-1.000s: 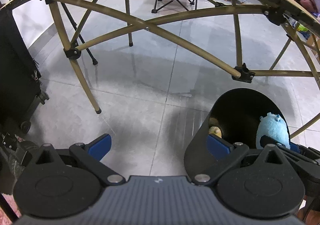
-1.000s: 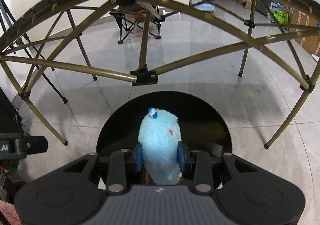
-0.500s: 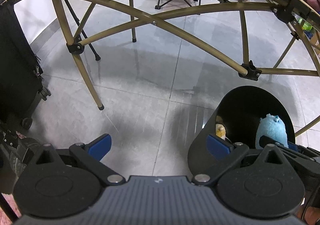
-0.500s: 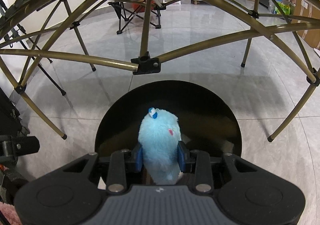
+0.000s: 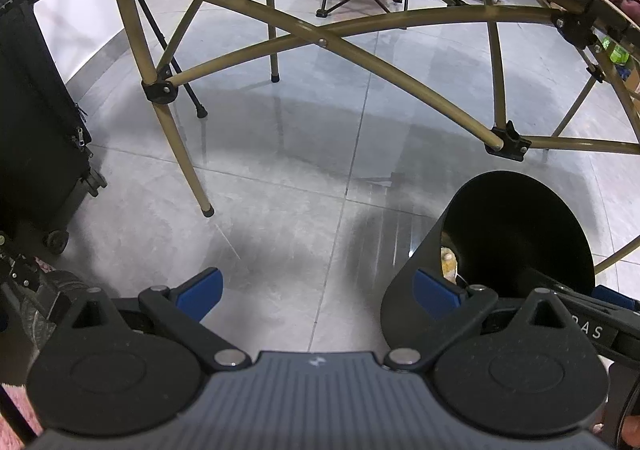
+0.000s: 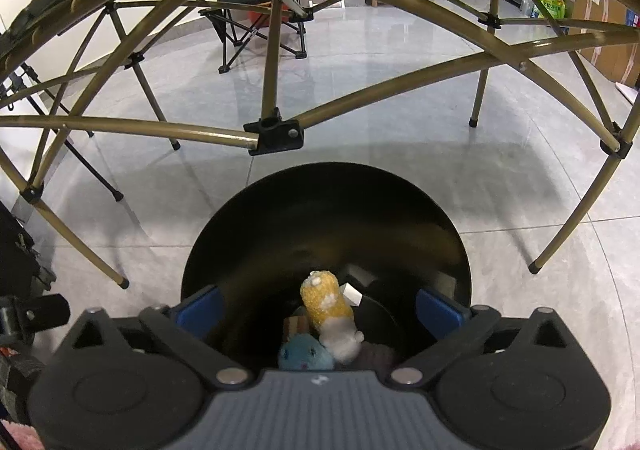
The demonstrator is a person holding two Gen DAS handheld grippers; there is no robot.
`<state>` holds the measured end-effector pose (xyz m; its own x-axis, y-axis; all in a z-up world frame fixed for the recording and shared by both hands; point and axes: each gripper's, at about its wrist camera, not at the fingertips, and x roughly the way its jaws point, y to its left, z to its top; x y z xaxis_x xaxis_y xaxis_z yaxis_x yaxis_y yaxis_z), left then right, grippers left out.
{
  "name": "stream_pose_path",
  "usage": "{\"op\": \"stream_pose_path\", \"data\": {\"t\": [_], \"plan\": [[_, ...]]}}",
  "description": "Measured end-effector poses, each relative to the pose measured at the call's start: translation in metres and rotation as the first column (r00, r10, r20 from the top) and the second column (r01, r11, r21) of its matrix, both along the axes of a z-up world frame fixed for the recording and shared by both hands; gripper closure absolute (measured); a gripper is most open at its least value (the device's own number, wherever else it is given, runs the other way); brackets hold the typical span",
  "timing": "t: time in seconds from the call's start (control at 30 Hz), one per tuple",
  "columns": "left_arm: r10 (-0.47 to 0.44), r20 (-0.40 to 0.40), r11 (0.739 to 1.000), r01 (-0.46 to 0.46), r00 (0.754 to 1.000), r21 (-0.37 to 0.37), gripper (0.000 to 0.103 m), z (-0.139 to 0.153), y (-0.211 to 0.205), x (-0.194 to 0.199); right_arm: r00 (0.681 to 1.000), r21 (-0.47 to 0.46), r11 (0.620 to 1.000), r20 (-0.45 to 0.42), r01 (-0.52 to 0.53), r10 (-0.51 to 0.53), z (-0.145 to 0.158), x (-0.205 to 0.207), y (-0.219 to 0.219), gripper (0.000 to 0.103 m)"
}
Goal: Collect trash
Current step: 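Move the right tool over the bin and open it to drop the plush, then raise both tools back toward the table items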
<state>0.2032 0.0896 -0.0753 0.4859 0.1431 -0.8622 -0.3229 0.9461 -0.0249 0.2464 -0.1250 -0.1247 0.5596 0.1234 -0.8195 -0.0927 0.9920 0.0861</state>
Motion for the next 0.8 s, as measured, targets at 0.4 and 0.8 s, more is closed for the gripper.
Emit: {"op": "stream_pose_path", "data": {"t": [0.4,0.8], "plan": [[-0.013,0.026,1.0,0.013,1.0,0.001,0.0,0.007,-0.002,-0.003,1.0,0.0,1.0,0.024,-0.001,0.001,0.007,-0.005,-0.006,0.0],[-0.038,0.111,0.999,0.035,0.993,0.036,0.0,0.027,-0.012,-0.008,0.995,0.023,1.0,0.099,0.012,-0.014,0.029,-0.016,-0.02,0.0]]}}
